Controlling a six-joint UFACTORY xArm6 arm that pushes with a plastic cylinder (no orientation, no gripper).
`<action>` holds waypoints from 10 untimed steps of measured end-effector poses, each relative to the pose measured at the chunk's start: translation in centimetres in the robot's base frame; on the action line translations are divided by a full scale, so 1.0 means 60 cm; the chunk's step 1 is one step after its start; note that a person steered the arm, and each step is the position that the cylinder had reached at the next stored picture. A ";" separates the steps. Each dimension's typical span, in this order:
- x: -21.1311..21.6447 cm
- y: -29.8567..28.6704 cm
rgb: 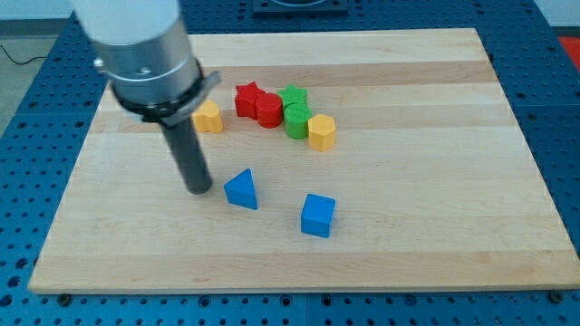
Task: Slightly push the blue cube towards the bottom center
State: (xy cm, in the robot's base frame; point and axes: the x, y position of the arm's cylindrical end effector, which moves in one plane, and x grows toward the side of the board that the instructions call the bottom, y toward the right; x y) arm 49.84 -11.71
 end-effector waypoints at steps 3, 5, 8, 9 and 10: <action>-0.008 0.087; 0.023 0.179; 0.014 0.202; -0.003 0.175; 0.013 0.156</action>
State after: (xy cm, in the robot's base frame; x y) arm 50.60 -2.35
